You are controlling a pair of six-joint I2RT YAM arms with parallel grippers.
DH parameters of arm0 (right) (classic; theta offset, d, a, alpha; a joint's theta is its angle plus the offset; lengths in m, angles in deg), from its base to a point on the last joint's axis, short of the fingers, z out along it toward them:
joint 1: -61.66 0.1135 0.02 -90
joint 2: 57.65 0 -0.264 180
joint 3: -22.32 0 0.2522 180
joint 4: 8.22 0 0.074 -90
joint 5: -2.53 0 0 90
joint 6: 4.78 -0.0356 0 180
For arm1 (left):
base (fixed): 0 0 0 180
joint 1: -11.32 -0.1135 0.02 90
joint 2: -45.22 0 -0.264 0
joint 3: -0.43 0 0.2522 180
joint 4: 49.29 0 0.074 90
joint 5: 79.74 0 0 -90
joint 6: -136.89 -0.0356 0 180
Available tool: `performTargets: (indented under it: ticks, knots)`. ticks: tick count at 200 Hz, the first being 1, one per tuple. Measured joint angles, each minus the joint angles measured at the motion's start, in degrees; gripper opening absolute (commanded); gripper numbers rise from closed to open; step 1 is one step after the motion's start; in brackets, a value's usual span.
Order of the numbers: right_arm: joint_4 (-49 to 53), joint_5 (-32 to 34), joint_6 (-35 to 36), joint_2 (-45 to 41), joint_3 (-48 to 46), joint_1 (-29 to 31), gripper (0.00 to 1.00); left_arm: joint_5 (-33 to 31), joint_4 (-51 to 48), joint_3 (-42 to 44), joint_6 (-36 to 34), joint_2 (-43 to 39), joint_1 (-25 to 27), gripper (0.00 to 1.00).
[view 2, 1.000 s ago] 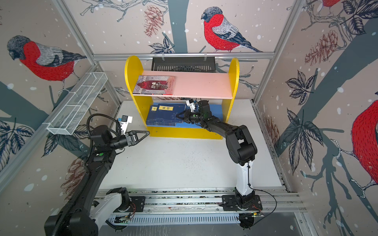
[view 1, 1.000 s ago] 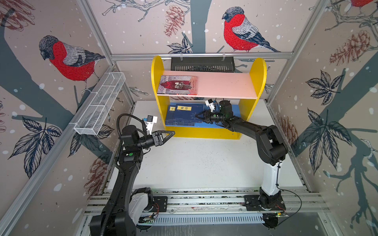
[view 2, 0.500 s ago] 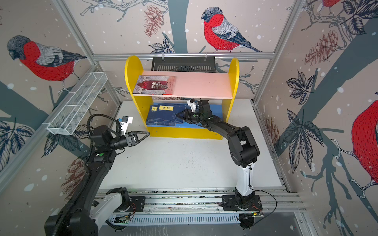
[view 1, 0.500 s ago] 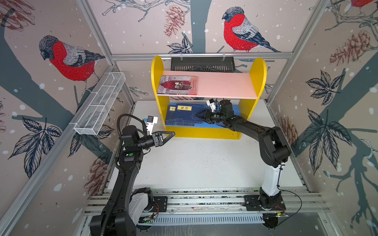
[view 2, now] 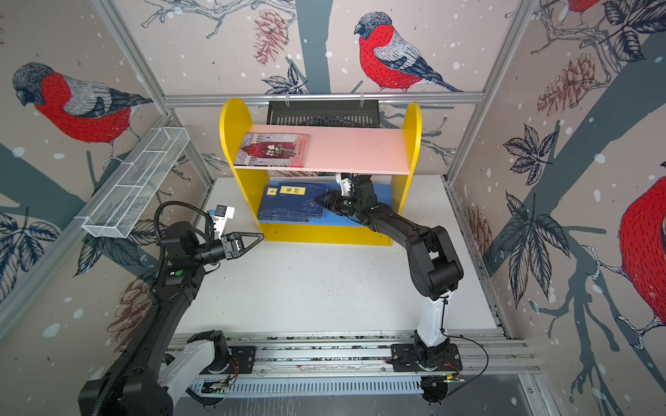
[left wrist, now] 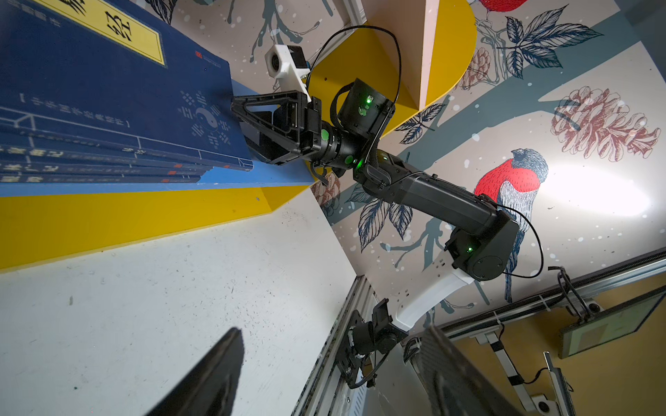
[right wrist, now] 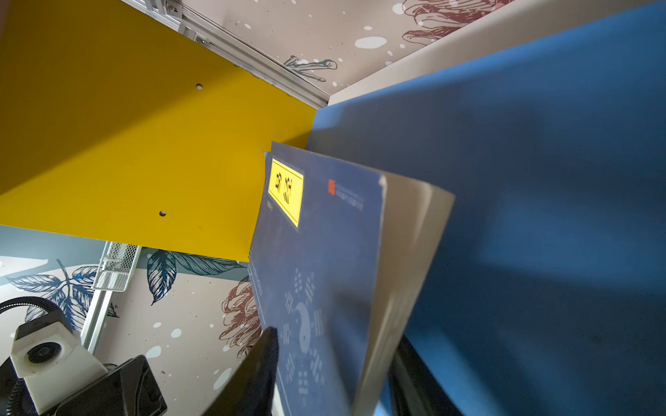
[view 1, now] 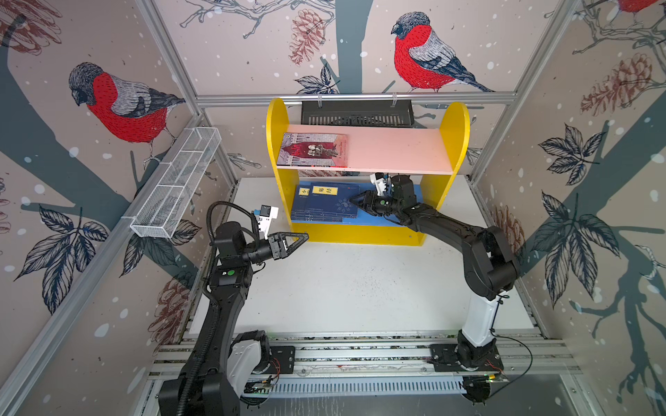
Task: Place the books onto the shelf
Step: 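Push the paperback onto the stack on the blue shelf with the right gripper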
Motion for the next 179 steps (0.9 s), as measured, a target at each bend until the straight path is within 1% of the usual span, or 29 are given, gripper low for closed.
performTargets:
  ticks: [12, 25, 44, 57, 69, 179]
  knots:
    - [0.0, 0.3, 0.2, 0.1, 0.4, 0.0, 0.40, 0.0, 0.0, 0.1, -0.1, 0.0, 0.0, 0.78]
    - [0.2, 0.4, 0.2, 0.2, 0.5, 0.0, 0.34, 0.0, -0.2, 0.1, -0.2, 0.0, 0.0, 0.78]
    - [0.4, 0.5, 0.2, 0.4, 0.8, 0.1, 0.29, 0.0, -0.4, 0.1, -0.2, -0.2, 0.0, 0.78]
    - [0.4, 0.5, 0.2, 0.7, 1.2, 0.1, 0.28, 0.0, -0.4, 0.1, -0.3, -0.2, 0.0, 0.78]
    - [0.5, 0.5, 0.2, 1.0, 1.5, 0.1, 0.24, 0.0, -0.4, 0.1, -0.3, -0.2, 0.0, 0.78]
    - [1.5, 0.5, 0.2, 2.5, 2.9, 0.6, 0.22, 0.1, -0.5, 0.3, -0.3, -0.5, 0.0, 0.78]
